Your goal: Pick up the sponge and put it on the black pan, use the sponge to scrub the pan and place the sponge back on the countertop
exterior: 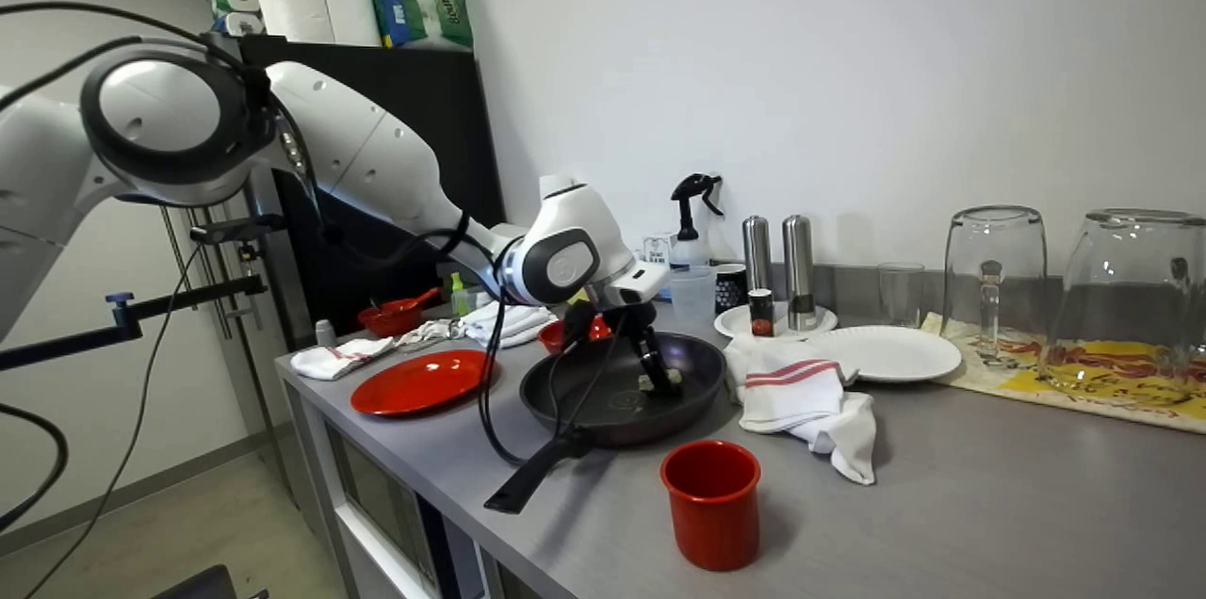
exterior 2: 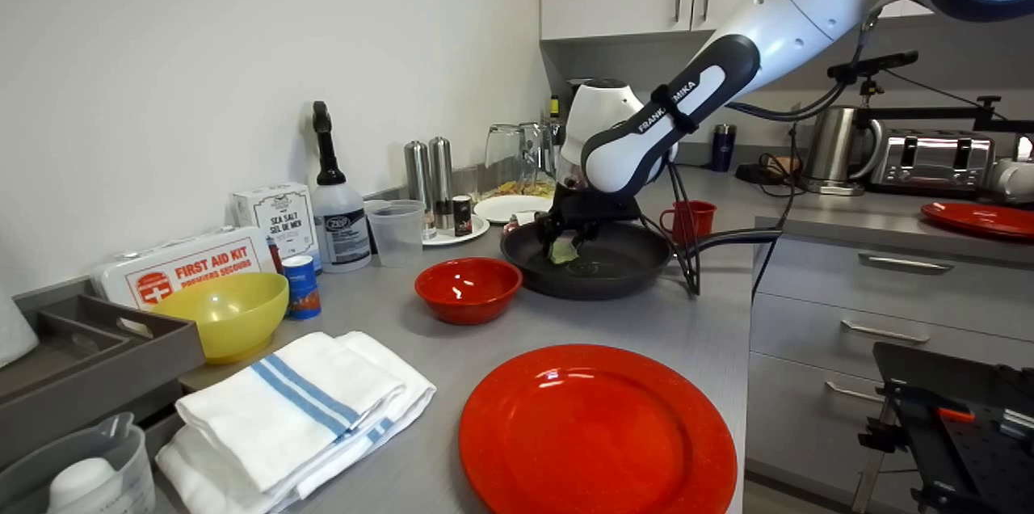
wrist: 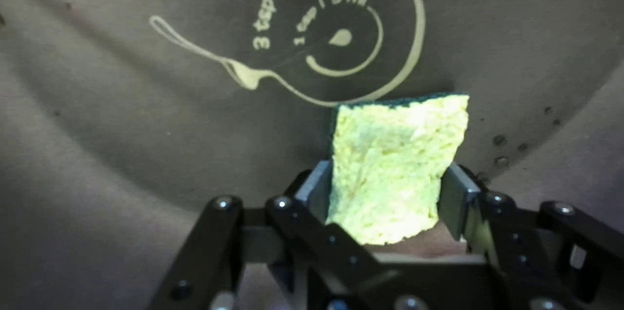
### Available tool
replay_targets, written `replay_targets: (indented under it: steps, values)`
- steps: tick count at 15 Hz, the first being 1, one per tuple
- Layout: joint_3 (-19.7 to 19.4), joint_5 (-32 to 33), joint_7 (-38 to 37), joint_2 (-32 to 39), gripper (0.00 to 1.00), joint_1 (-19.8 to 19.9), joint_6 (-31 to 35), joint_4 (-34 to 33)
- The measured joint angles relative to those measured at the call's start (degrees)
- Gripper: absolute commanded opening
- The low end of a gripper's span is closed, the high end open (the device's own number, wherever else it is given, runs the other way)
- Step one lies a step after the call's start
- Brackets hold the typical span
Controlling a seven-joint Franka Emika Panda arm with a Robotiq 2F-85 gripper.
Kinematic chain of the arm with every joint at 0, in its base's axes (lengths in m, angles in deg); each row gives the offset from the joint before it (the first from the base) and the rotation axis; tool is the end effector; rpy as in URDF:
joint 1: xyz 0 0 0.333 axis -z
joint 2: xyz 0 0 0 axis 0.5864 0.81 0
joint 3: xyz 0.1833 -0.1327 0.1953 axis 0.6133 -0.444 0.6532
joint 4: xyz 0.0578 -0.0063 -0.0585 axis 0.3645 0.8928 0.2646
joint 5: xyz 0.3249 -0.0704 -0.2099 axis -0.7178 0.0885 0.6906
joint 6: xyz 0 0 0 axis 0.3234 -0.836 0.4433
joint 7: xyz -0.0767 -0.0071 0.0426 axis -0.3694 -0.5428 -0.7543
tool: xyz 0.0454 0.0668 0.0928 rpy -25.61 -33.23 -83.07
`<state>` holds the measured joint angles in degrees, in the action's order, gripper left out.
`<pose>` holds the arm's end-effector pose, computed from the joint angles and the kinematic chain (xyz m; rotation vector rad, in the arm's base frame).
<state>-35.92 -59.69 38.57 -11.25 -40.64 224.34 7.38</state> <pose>0.6995 -0.1092 0.2368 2.8071 -1.1231 0.5606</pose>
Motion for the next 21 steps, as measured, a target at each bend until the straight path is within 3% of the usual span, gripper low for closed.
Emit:
replay_targets:
  steps: [5, 14, 21]
  values:
    - [-0.2, -1.4, -0.1, -0.2, 0.28, 1.8, -0.4, 0.2]
    - [7.8, -15.4, 1.6, -2.5, 0.28, 11.3, -3.0, 2.2]
    - [8.5, -19.3, 1.6, -6.0, 0.28, 12.6, -3.1, 7.5]
